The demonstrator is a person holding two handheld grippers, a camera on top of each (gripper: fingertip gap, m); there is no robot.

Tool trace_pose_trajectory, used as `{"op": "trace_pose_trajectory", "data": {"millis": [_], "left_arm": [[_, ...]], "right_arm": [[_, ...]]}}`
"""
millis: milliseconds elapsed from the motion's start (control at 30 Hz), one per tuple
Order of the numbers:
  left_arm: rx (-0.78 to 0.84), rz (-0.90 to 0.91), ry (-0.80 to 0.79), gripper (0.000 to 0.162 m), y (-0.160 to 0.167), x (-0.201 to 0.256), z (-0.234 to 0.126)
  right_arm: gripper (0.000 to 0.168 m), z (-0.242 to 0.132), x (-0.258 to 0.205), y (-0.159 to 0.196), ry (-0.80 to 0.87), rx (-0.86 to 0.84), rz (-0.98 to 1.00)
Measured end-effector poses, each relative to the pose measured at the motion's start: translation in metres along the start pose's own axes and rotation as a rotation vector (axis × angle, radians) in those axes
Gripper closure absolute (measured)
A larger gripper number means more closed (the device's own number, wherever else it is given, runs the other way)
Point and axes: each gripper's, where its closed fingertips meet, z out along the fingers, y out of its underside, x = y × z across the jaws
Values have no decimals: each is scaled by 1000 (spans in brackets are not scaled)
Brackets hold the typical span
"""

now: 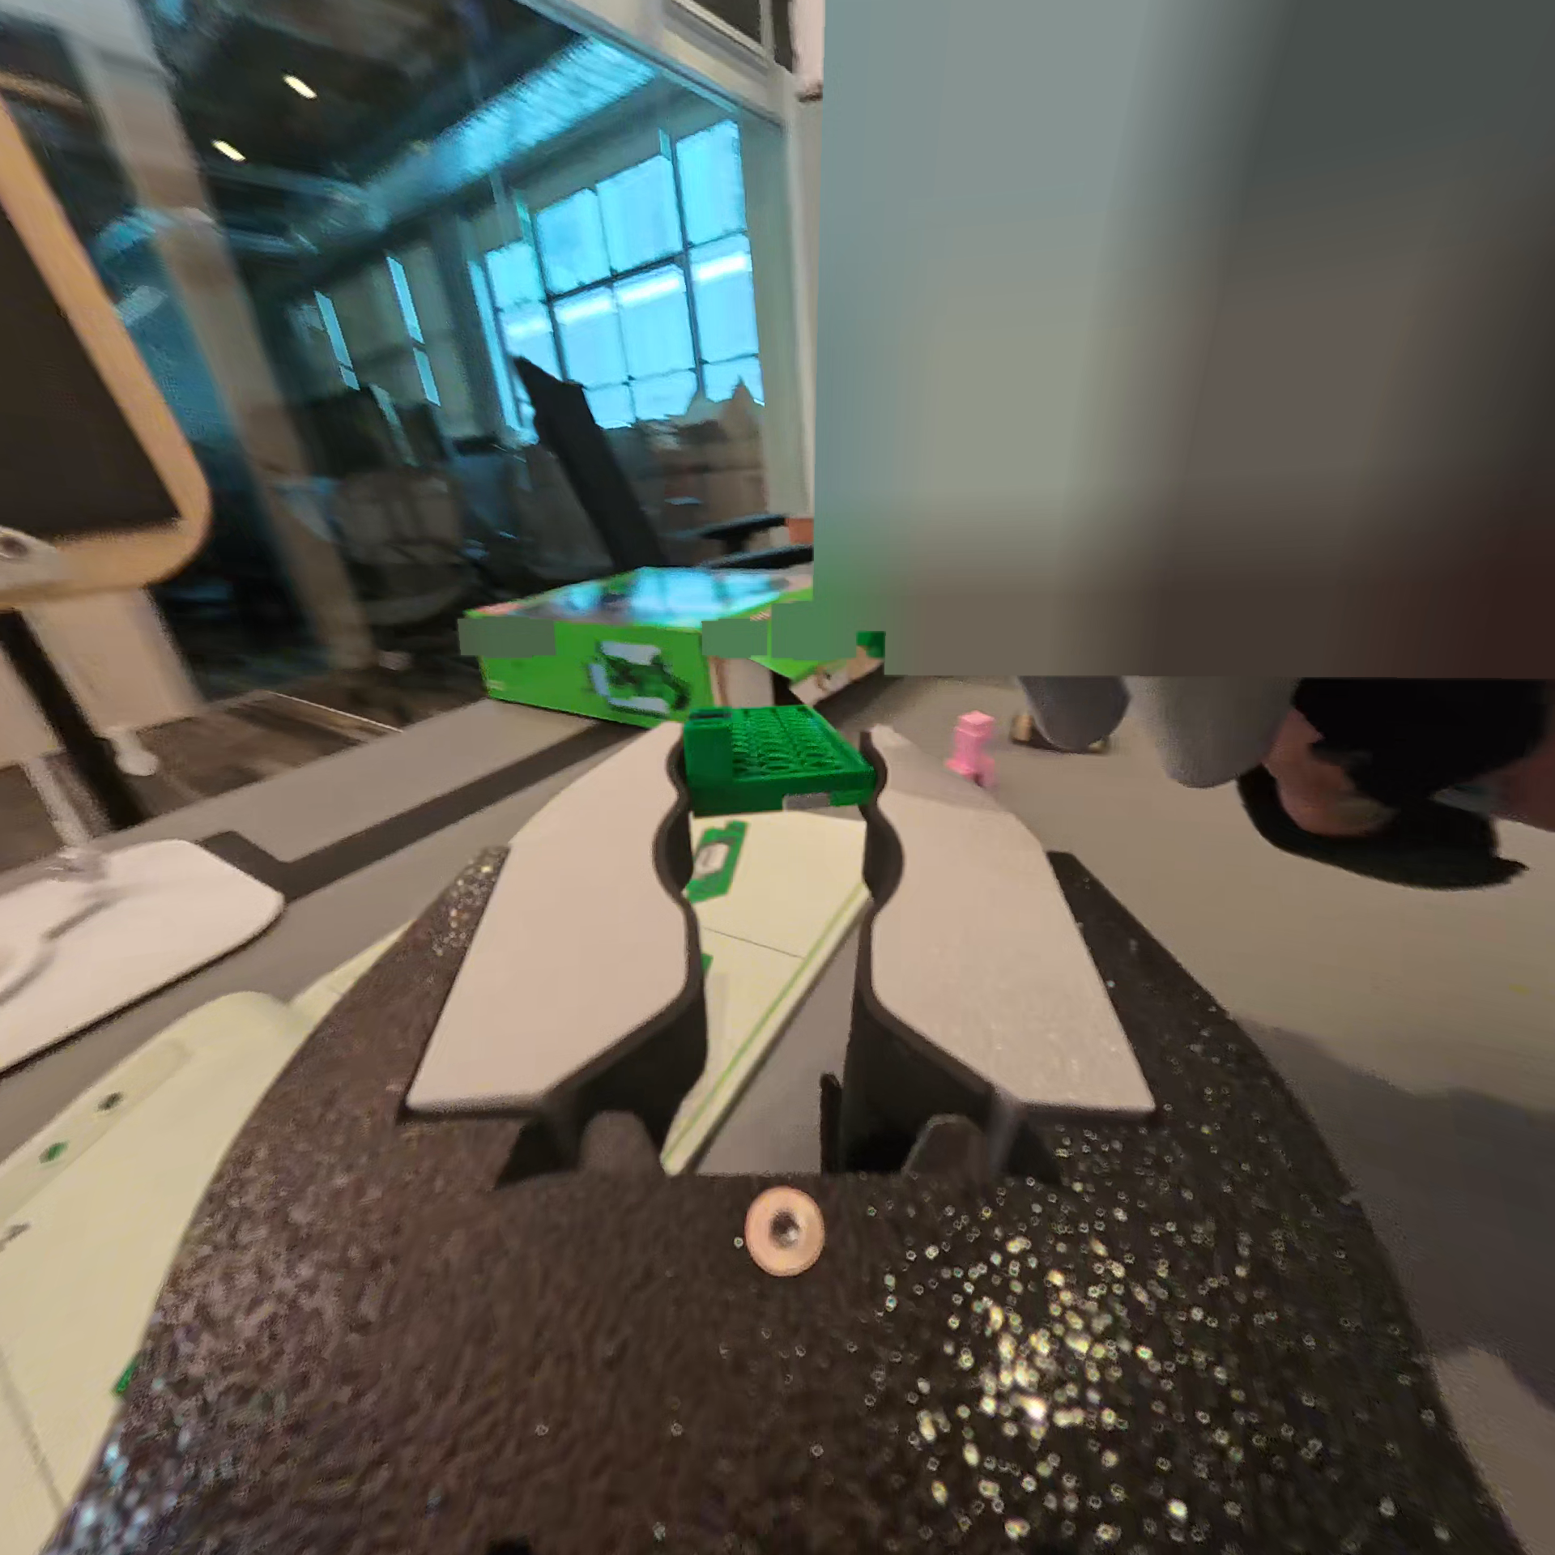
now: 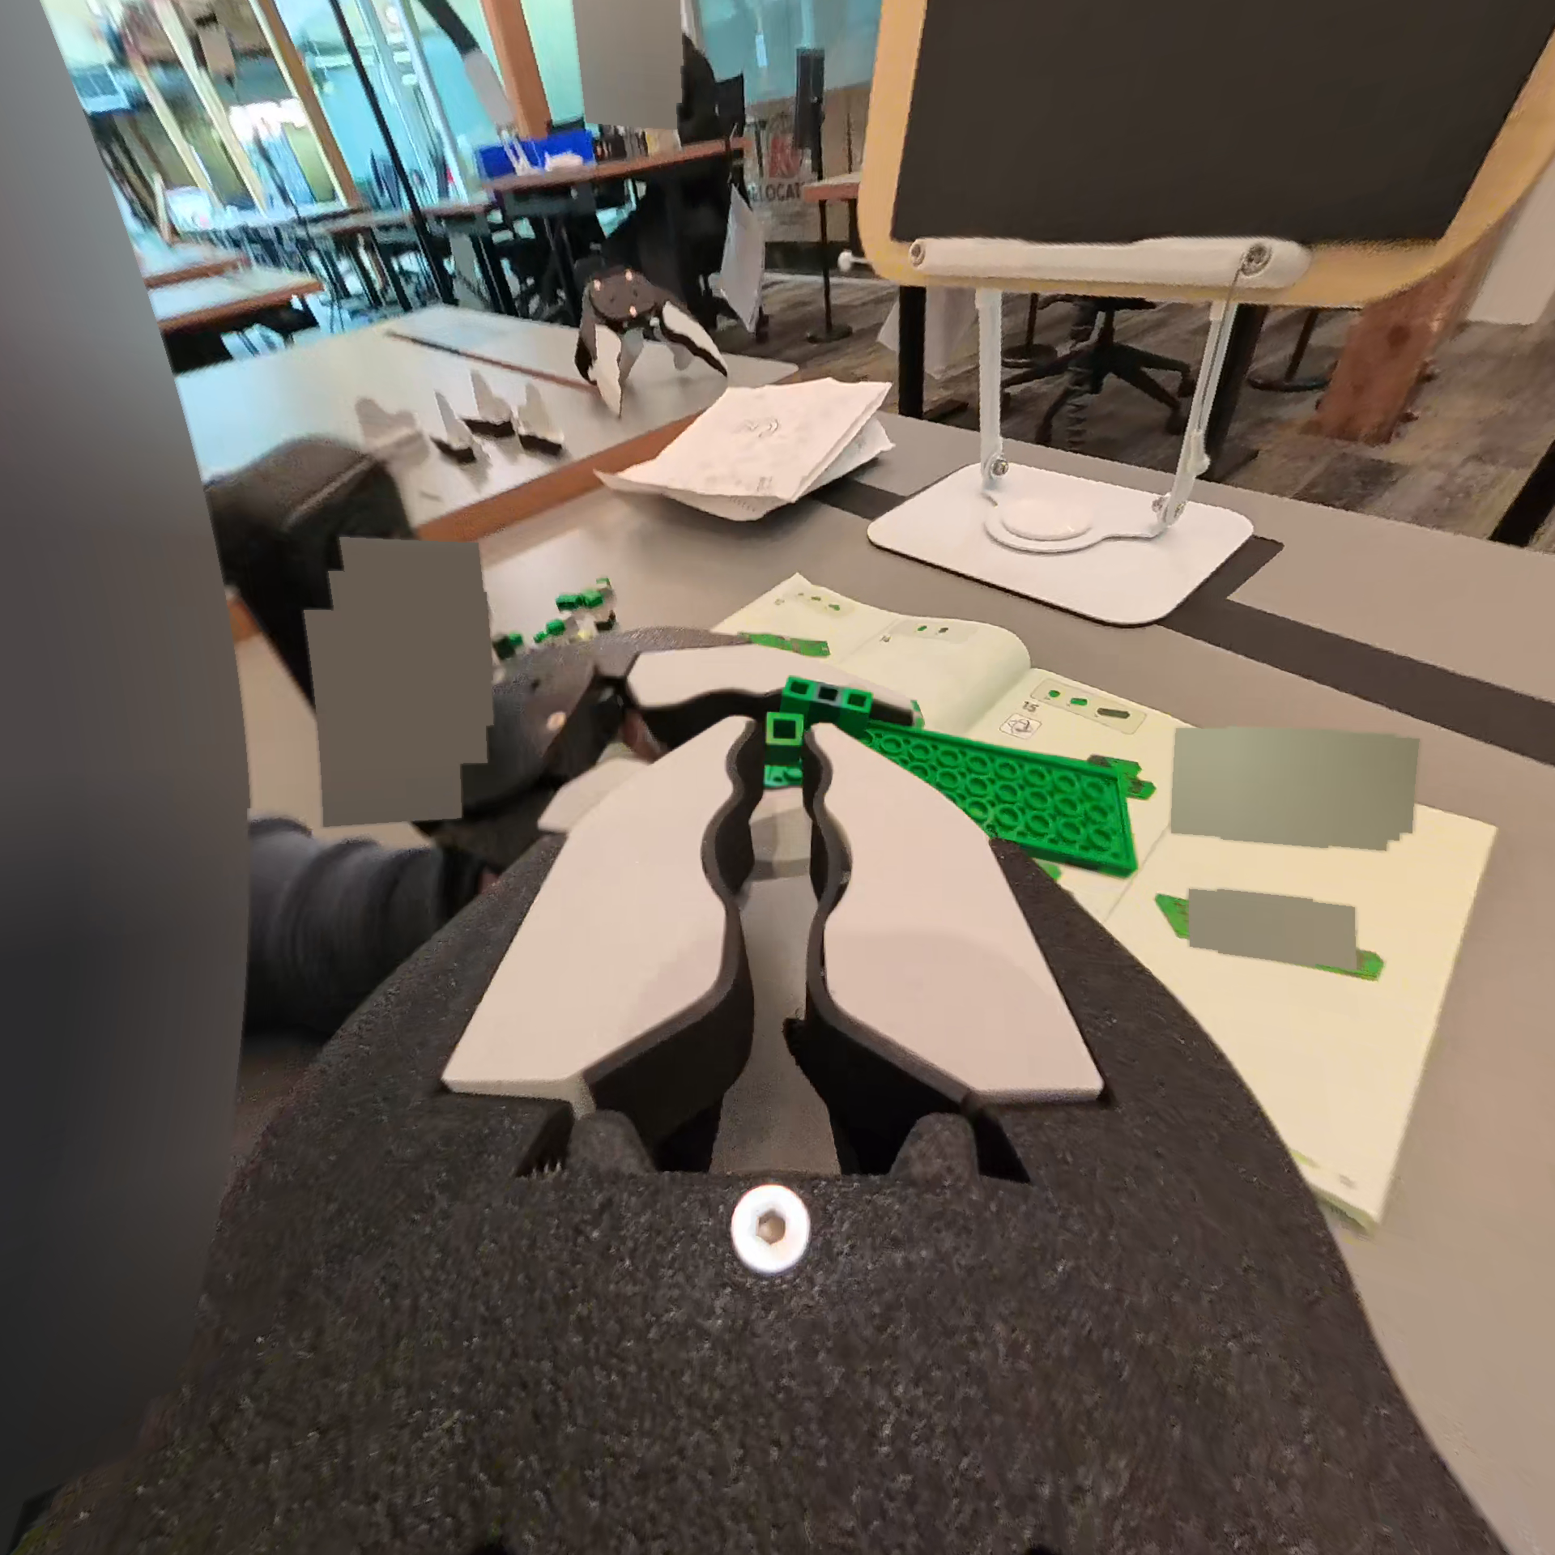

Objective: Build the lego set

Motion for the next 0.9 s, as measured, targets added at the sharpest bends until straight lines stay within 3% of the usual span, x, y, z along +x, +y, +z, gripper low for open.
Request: {"op": "trace_pose_trajectory", "data": {"millis": [33, 200, 533, 900], "left_arm": [[18, 26, -39, 125, -3, 0, 0], [25, 133, -88, 125, -3, 4, 3], [40, 72, -88, 125, -4, -5, -6], [41, 55, -92, 125, -5, -10, -8]], "right_arm": [[160, 2, 2, -3, 9, 12, 34], [160, 11, 5, -2, 2, -39, 140], [160, 24, -3, 12, 95, -245, -65], [160, 21, -3, 14, 78, -396, -93]]}}
